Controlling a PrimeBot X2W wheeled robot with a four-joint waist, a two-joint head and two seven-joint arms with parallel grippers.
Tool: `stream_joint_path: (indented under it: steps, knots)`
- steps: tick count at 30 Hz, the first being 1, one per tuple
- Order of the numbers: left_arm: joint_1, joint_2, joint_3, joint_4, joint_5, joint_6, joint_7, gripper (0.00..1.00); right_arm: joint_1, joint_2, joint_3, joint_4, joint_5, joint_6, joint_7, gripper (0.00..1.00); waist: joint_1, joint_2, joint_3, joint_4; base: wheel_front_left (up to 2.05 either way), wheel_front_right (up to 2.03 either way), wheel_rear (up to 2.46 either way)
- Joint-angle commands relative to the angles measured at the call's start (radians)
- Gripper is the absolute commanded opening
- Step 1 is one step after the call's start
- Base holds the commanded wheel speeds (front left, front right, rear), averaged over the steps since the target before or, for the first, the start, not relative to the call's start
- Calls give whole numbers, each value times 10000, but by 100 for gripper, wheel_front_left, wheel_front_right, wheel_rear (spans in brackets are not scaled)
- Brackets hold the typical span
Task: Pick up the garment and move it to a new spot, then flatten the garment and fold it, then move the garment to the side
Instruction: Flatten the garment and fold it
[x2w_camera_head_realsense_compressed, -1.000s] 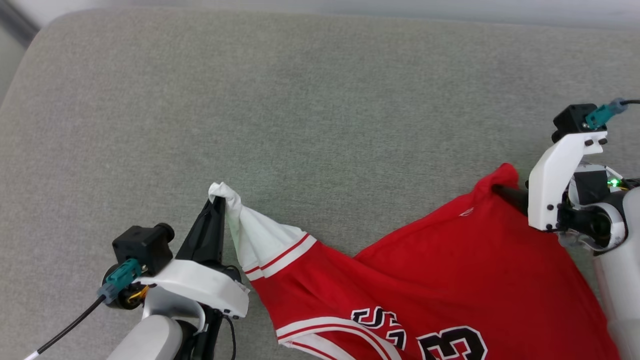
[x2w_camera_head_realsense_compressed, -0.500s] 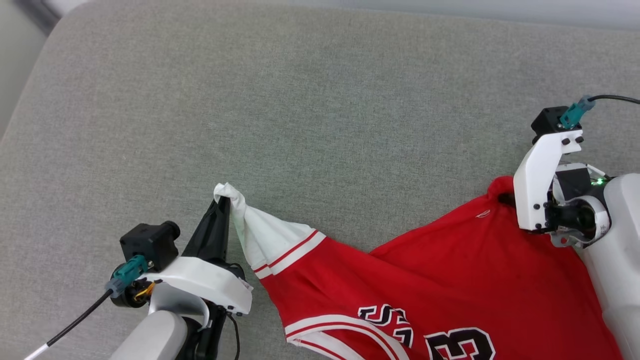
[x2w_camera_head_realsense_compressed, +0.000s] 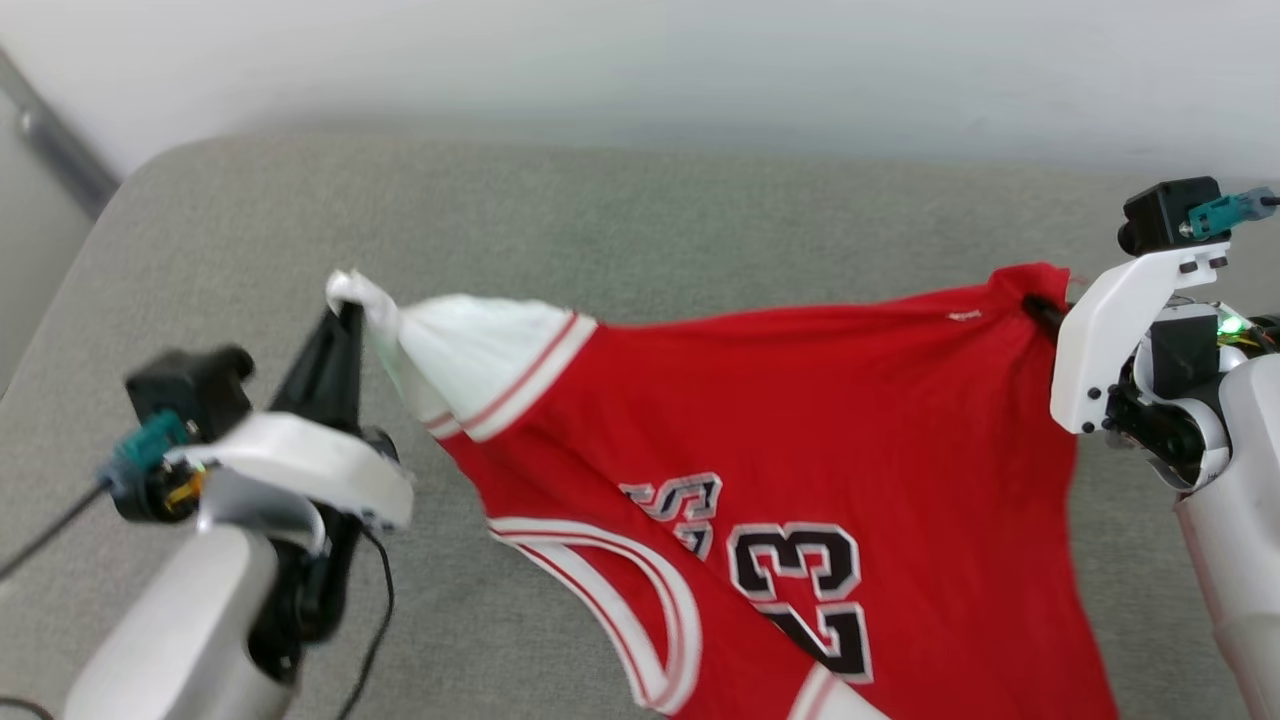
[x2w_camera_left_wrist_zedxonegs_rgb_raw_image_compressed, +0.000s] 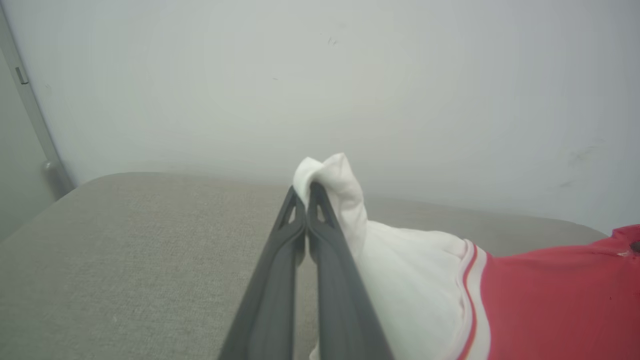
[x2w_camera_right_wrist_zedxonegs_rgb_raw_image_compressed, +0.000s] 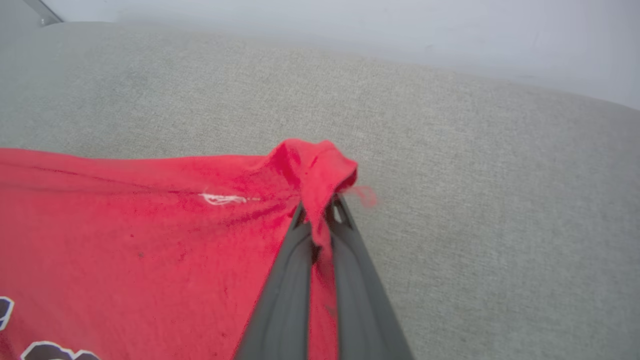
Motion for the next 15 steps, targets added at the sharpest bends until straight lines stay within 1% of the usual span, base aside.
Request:
stream_joint_path:
  steps: [1, 4, 7, 11, 12, 15]
  knots:
    - [-580, 26, 174, 257, -130, -142, 52, 0, 57, 102, -96, 32, -198, -11, -399, 0, -1, 0, -462, -399, 0, 0, 0]
    - [-1351, -66, 276, 846, -300, -457, 146, 0, -191, 189, -331, 81, -439, -13, -962, 0, -1, 0, -580, -552, 0, 0, 0]
    - [-2201, -280, 208, 1494, -319, -659, 278, 0, -500, 304, -532, 167, -745, -11, -1406, 0, -1, 0, -608, -647, 0, 0, 0]
    - [-3525, -454, 172, 2379, -209, -944, 381, 0, -1122, 385, -841, 303, -1142, -11, -1759, 0, -1, 0, -326, -747, 0, 0, 0]
    - [-3525, -454, 172, 2379, -209, -944, 381, 0, -1122, 385, -841, 303, -1142, -11, -1759, 0, -1, 0, -326, -747, 0, 0, 0]
    - [-4647, -497, 198, 3111, -70, -1193, 311, 0, -1766, 400, -995, 316, -1437, -13, -1975, 0, -1, 0, 39, -799, 0, 0, 0]
